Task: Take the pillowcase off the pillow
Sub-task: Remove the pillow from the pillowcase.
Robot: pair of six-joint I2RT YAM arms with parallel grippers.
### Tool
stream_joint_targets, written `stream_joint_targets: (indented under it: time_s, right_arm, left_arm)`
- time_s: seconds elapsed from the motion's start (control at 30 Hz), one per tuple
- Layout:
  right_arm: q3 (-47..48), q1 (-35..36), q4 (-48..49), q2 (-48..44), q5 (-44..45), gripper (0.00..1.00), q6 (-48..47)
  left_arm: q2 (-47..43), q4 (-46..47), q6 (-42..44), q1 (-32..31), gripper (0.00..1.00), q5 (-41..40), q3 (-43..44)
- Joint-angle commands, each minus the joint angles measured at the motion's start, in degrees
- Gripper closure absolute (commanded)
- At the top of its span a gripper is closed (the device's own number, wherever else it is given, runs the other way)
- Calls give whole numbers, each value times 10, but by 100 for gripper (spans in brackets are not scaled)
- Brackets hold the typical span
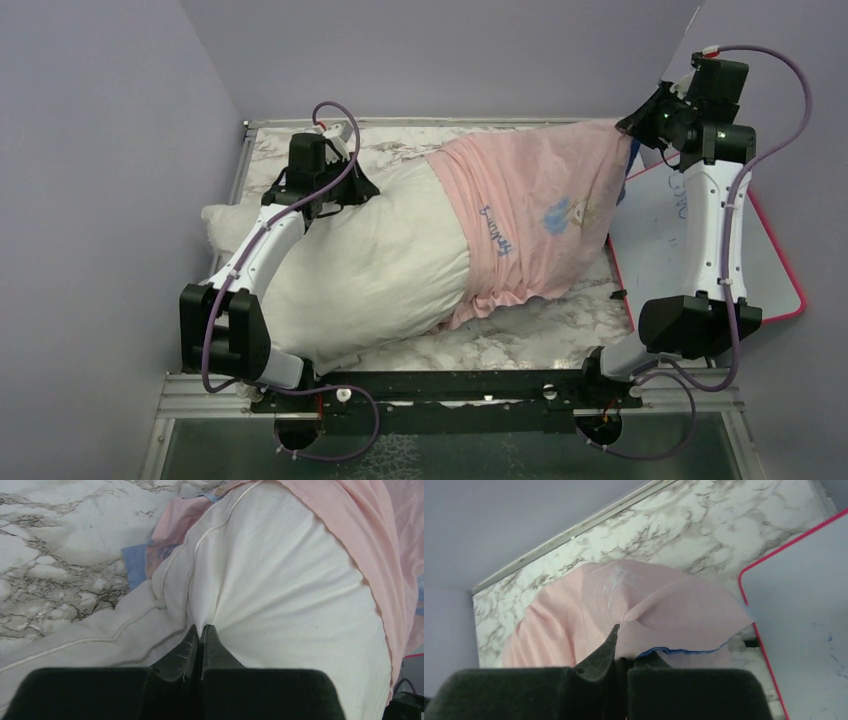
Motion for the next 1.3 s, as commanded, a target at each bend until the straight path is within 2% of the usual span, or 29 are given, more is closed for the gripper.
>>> stream_joint_targets:
  time_s: [0.0,0.1,0.3,0.37,0.43,0.5,0.6,0.67,0.77,0.83,0.9,0.93,1.0,1.03,1.07,1.13,1.17,1.27]
  right_arm:
    - [-15,-3,28,-2,-133,98,-30]
    - [-120,5,61,-21,-244,93,-30]
    - [-281,92,82,6,-320,81,-58]
    - [-327,110,113,13,-338,69,-53]
    - [-360,117,145,15,-350,47,-44]
    - [-381,117,175,20,-402,33,-41]
    - [-402,117,204,27,-487,28,-37]
    - [-412,136,215,27,-501,24,-38]
    - [-419,150,220,32,-522,23,-44]
    - [-426,160,231,33,-529,24,-38]
    - [-423,174,222,34,-491,31,-39]
    - [-418,178,211,34,-460,41,-40]
    - [-414,181,202,26,-399,71,-30]
    - [-408,181,196,17,-351,81,-21]
    - [-400,181,190,7,-300,84,-12]
    - [-378,180,178,-13,-185,98,5]
    - [-363,179,164,-21,-93,99,12]
    - [-312,154,120,-38,68,99,26]
  left_arm:
    - [-14,-70,9,1,100,-10,-11]
    - [-12,-64,2,1,100,1,-9]
    - [-9,-54,-8,1,100,18,-4]
    - [-10,-54,-8,1,100,21,-3]
    - [-11,-54,-9,1,100,23,-4]
    - [-12,-54,-10,1,100,25,-6]
    - [-14,-54,-12,1,100,26,-7]
    - [-13,-54,-14,1,100,26,-7]
    - [-12,-51,-18,1,100,27,-9]
    - [-9,-49,-19,1,100,31,-7]
    - [-9,-49,-19,1,100,31,-6]
    - [-10,-49,-19,1,100,31,-6]
    - [-12,-49,-19,1,100,30,-6]
    - [-13,-50,-19,1,100,30,-6]
    - [-14,-50,-18,1,100,29,-7]
    - [-17,-51,-16,1,100,26,-10]
    - [-19,-52,-14,1,100,24,-11]
    - [-27,-64,-4,1,100,10,-14]
